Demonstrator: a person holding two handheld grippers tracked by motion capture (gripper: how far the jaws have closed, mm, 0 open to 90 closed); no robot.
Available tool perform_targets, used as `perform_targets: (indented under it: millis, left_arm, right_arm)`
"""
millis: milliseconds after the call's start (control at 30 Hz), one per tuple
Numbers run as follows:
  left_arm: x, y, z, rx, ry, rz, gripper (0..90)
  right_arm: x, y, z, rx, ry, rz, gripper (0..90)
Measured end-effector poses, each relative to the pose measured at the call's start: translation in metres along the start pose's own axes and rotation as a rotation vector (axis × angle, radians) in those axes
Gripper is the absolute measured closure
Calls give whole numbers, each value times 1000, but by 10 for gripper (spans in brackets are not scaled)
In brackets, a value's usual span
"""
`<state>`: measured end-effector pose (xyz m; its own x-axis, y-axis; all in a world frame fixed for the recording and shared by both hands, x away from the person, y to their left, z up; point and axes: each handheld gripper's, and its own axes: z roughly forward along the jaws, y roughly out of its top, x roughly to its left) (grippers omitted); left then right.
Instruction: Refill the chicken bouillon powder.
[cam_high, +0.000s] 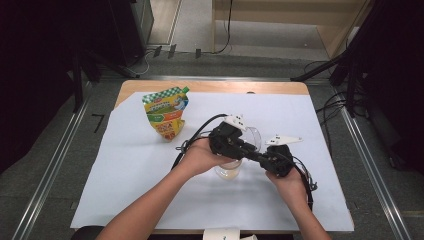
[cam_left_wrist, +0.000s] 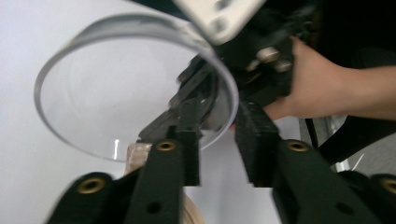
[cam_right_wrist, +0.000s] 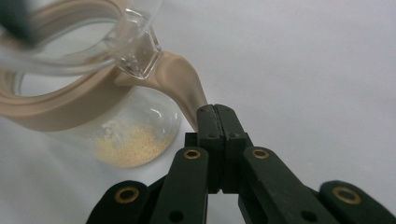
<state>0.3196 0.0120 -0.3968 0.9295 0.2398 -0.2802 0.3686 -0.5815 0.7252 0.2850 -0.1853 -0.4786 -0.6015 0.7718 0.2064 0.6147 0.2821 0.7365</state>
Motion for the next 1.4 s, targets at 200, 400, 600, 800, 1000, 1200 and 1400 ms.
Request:
perform_targets:
  millis: [200, 400, 600, 800, 1000, 1200, 1400]
  left_arm:
    - [-3, 0, -13, -9, -9, 18, 563]
    - [2, -10, -34, -13, 43, -64, 525]
    - [6, -19, -47, -31, 62, -56, 557]
    - [9, -27, -67, -80, 80, -51, 605]
    - [17, -32, -81, -69, 101, -112, 564]
    - [24, -40, -100, -93, 119, -132, 503]
    - [26, -53, -126, -123, 168, -140, 441]
  right_arm:
    - [-1, -4, -20, -34, -12, -7, 875]
    - [15, -9, -41, -105, 14, -30, 638]
    - [29, -14, -47, -100, 53, -38, 588]
    - [50, -18, -47, -80, 110, -82, 569]
    - [63, -18, -43, -63, 152, -98, 554]
    - [72, -17, -37, -56, 173, -133, 544]
    - [87, -18, -27, -32, 204, -186, 534]
